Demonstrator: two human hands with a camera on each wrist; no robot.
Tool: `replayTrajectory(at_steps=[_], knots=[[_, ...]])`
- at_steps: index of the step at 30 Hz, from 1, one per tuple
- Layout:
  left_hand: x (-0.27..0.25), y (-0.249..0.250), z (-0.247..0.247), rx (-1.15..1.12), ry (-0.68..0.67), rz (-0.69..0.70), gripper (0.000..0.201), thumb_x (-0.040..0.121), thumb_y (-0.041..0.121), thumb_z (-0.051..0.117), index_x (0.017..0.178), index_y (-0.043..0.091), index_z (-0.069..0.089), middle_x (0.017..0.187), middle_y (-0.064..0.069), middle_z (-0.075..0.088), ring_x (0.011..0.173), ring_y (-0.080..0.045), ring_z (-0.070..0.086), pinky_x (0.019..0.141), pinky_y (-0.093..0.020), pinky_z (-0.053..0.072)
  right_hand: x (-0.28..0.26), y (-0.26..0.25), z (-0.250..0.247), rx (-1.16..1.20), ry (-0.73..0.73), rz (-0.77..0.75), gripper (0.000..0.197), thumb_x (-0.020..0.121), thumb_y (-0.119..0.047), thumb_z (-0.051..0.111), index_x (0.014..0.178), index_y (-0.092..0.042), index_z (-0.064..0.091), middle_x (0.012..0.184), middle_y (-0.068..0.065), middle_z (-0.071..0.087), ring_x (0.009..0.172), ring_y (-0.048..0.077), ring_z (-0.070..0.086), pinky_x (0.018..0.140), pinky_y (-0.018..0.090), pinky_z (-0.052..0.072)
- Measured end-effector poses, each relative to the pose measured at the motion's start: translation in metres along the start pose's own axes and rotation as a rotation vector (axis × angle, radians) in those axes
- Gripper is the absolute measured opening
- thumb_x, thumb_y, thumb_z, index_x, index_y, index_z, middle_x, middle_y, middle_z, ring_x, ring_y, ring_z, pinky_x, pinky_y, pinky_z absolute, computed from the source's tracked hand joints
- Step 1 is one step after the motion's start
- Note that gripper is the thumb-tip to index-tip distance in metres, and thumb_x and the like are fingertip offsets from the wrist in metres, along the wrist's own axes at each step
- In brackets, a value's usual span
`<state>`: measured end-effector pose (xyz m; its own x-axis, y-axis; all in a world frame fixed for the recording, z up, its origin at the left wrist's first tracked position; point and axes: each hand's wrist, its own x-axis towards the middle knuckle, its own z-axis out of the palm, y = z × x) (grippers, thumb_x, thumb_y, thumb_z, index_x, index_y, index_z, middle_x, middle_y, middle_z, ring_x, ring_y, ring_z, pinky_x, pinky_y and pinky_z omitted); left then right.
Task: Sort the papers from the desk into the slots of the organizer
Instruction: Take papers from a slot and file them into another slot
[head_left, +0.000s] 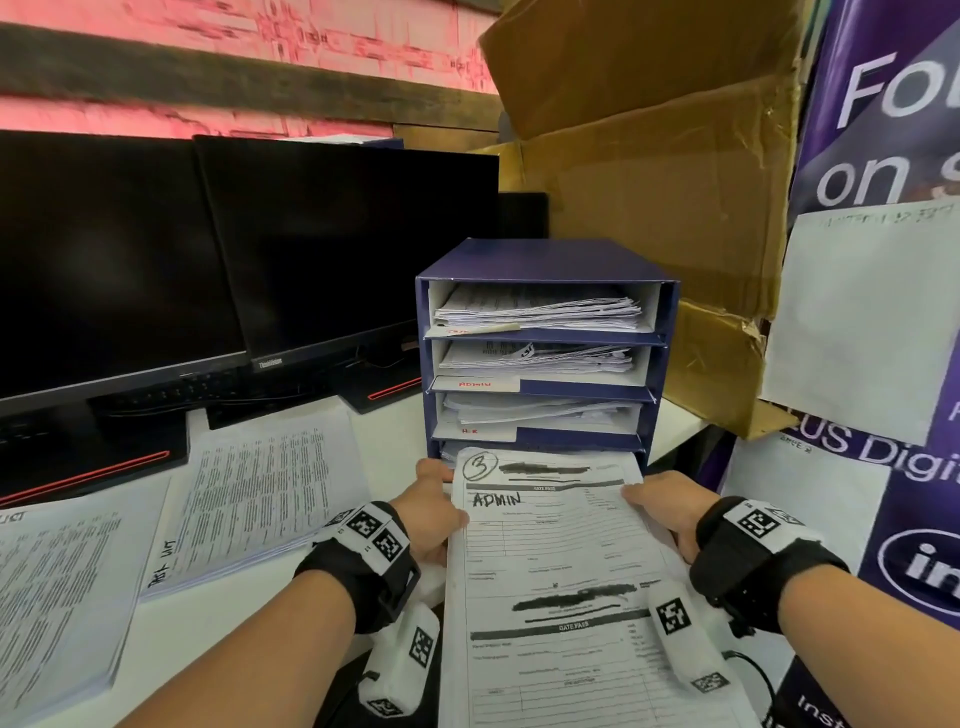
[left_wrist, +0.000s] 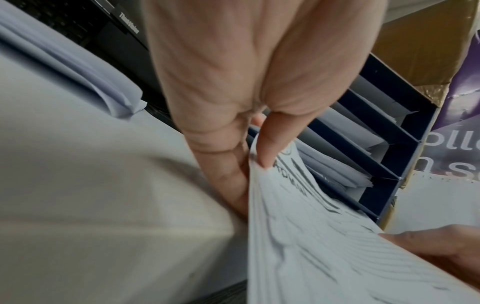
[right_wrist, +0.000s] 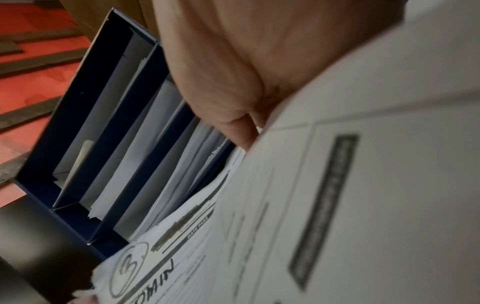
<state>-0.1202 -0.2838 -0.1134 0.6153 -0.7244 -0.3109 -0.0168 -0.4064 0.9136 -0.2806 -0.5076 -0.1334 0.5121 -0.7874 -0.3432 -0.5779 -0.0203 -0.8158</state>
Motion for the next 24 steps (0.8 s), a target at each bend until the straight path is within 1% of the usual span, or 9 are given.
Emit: replayTrajectory(at_steps=[3,5,7,9,12,13,17,20,24], knots=[[0.009,0.001,-0.001,0.051,0.052,0.116,0.039,0.088,-0.014,0.042,0.086,0.024,0.032,0.101,-0.012,0.061,0.099,-0.032,0.062,0.056,-0.031,0.054,-0.003,-0.003,0.000,0.033,0.026,0.006,0.028,0.095,-0.020,0.055,0.108,0.004,0.059,0.112,0.024,0.064,0.104,0.038,0.061,0.098,0.049,0.049],[0.017,-0.002,-0.004,0.065,0.097,0.161,0.036,0.086,-0.017,0.042,0.080,0.019,0.043,0.093,-0.012,0.061,0.090,-0.031,0.064,0.062,-0.029,0.054,-0.003,-0.003,0.002,-0.001,0.020,-0.023,0.019,0.093,-0.019,0.056,0.098,-0.002,0.061,0.113,0.025,0.064,0.101,0.035,0.062,0.096,0.049,0.050],[0.025,-0.004,-0.007,0.089,0.119,0.184,0.037,0.084,-0.017,0.042,0.077,0.017,0.055,0.093,-0.014,0.063,0.089,-0.032,0.064,0.072,-0.035,0.057,0.001,0.000,0.004,-0.030,0.028,-0.051,0.023,0.092,-0.018,0.056,0.104,0.001,0.064,0.116,0.026,0.064,0.104,0.040,0.062,0.095,0.049,0.051],[0.032,-0.006,-0.009,0.100,0.091,0.142,0.043,0.085,-0.017,0.041,0.090,0.021,0.060,0.104,-0.018,0.065,0.095,-0.036,0.065,0.078,-0.041,0.058,0.005,0.003,0.006,-0.032,0.021,-0.056,0.031,0.093,-0.020,0.055,0.112,0.005,0.062,0.113,0.024,0.065,0.108,0.042,0.061,0.096,0.048,0.050],[0.034,-0.002,-0.007,0.038,0.091,0.088,0.050,0.088,-0.017,0.035,0.112,0.022,0.056,0.105,-0.010,0.060,0.081,-0.022,0.061,0.057,-0.024,0.053,0.013,0.006,0.008,0.002,-0.015,-0.051,0.032,0.095,-0.023,0.053,0.107,0.004,0.063,0.108,0.020,0.068,0.102,0.037,0.064,0.098,0.048,0.049],[0.035,0.000,-0.006,0.048,0.094,0.079,0.051,0.089,-0.016,0.035,0.116,0.022,0.054,0.107,-0.009,0.058,0.081,-0.021,0.060,0.058,-0.022,0.053,0.013,0.006,0.007,0.042,-0.021,-0.040,0.030,0.095,-0.023,0.054,0.106,0.003,0.063,0.108,0.020,0.068,0.101,0.036,0.064,0.098,0.049,0.049],[0.040,0.006,-0.004,-0.010,0.108,0.091,0.056,0.086,-0.019,0.039,0.133,0.010,0.051,0.124,-0.014,0.058,0.112,-0.031,0.058,0.098,-0.040,0.050,0.017,0.006,0.005,0.145,-0.003,-0.007,0.035,0.093,-0.023,0.059,0.114,0.006,0.059,0.110,0.020,0.066,0.103,0.038,0.063,0.099,0.051,0.048],[0.037,0.008,-0.003,-0.112,0.093,0.069,0.047,0.087,-0.011,0.054,0.128,0.011,0.048,0.124,-0.015,0.058,0.111,-0.035,0.059,0.096,-0.049,0.050,0.024,0.004,0.008,0.161,0.032,-0.006,0.039,0.091,-0.026,0.061,0.113,0.005,0.059,0.112,0.018,0.065,0.105,0.039,0.062,0.098,0.050,0.049],[0.032,-0.002,-0.008,-0.045,-0.008,0.023,0.061,0.084,-0.005,0.064,0.130,0.025,0.037,0.125,-0.011,0.058,0.112,-0.032,0.060,0.097,-0.046,0.049,0.016,-0.005,0.015,0.157,0.109,-0.028,0.041,0.095,-0.025,0.056,0.120,0.007,0.057,0.115,0.025,0.063,0.109,0.042,0.060,0.097,0.048,0.049]])
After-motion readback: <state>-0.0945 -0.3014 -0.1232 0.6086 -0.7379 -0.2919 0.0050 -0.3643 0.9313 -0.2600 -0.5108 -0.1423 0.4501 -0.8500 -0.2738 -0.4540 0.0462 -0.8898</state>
